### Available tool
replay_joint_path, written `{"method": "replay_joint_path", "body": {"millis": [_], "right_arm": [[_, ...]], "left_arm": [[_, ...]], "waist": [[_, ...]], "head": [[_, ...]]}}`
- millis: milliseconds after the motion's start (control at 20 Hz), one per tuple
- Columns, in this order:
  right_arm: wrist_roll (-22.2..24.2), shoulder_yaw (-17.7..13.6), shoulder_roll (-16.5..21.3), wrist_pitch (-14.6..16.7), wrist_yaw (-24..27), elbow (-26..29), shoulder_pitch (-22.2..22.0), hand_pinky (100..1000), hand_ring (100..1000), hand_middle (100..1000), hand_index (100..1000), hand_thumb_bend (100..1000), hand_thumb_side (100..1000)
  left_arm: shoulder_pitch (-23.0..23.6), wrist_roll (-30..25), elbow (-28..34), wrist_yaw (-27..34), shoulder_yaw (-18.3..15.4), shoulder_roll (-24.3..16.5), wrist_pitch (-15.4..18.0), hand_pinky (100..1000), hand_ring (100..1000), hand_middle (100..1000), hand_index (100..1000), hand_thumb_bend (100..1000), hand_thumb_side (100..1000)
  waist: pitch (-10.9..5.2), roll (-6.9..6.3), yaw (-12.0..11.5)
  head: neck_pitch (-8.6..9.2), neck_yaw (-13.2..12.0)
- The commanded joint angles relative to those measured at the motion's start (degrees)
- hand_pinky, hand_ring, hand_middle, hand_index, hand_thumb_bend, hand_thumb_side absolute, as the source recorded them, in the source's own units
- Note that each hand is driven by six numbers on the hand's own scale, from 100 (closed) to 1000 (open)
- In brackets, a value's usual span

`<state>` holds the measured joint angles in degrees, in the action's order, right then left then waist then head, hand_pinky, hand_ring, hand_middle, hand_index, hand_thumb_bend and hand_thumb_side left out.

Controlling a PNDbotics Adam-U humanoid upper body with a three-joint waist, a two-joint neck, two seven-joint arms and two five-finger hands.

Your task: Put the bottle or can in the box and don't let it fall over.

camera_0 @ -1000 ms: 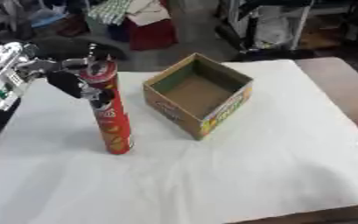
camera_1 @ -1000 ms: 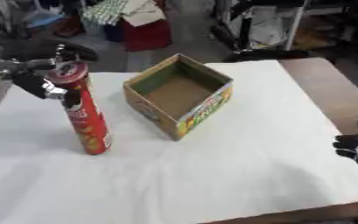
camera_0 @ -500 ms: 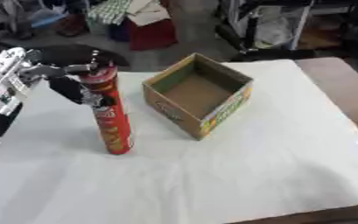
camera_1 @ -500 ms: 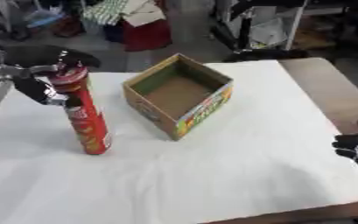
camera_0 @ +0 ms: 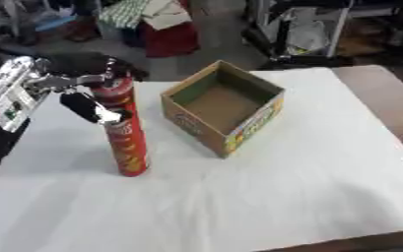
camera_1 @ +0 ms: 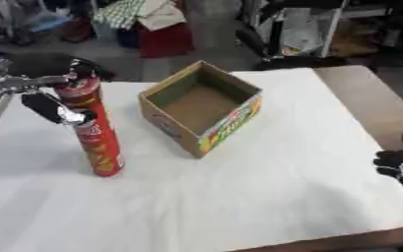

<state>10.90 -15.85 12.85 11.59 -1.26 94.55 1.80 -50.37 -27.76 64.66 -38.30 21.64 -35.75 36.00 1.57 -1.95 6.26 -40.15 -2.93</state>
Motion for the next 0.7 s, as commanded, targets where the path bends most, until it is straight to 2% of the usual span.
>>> {"method": "replay_joint_path", "body": {"millis": [50, 150, 200, 250, 450, 700], "right_arm": [[0.2, -0.2, 0.8, 0.1, 0.3, 0.7, 0.6, 755, 733, 677, 1000, 100, 822], [0.2, -0.2, 0.8, 0.1, 0.3, 0.7, 0.7, 755, 733, 677, 1000, 100, 822], [0.2, -0.2, 0.8, 0.1, 0.3, 0.7, 0.7, 755, 733, 677, 1000, 100, 821], [0.2, -0.2, 0.8, 0.1, 0.3, 0.7, 0.7, 755, 733, 677, 1000, 100, 822], [0.2, -0.2, 0.8, 0.1, 0.3, 0.7, 0.7, 755, 733, 677, 1000, 100, 821], [0.1, -0.3, 0.9, 0.1, 0.3, 0.6, 0.6, 755, 732, 676, 1000, 100, 822]], "left_arm": [[0.8, -3.9, -0.8, -0.3, 0.8, -0.1, 2.9, 613, 591, 676, 897, 100, 464], [0.7, -4.2, -0.6, 0.0, 0.8, -0.2, 3.1, 456, 497, 603, 853, 100, 383], [0.7, -4.4, -0.4, 0.2, 0.8, -0.2, 3.2, 422, 481, 589, 842, 100, 371], [0.6, -4.5, -0.2, 0.4, 0.8, -0.3, 3.2, 314, 411, 512, 787, 100, 345], [0.5, -5.0, 1.1, 1.0, 0.6, -1.0, 2.5, 262, 366, 448, 740, 100, 358], [-0.5, -4.0, 3.6, 1.6, -0.7, -2.8, 1.1, 248, 357, 437, 730, 100, 337]], "waist": [[-0.16, 0.29, 0.0], [-0.18, 0.3, 0.0], [-0.19, 0.31, 0.0], [-0.2, 0.31, 0.0], [-0.23, 0.33, -0.1], [-0.28, 0.32, -0.2]], "head": [[0.66, -0.1], [0.68, -0.1], [0.69, -0.1], [0.69, -0.1], [0.68, -0.1], [0.58, 0.0]]}}
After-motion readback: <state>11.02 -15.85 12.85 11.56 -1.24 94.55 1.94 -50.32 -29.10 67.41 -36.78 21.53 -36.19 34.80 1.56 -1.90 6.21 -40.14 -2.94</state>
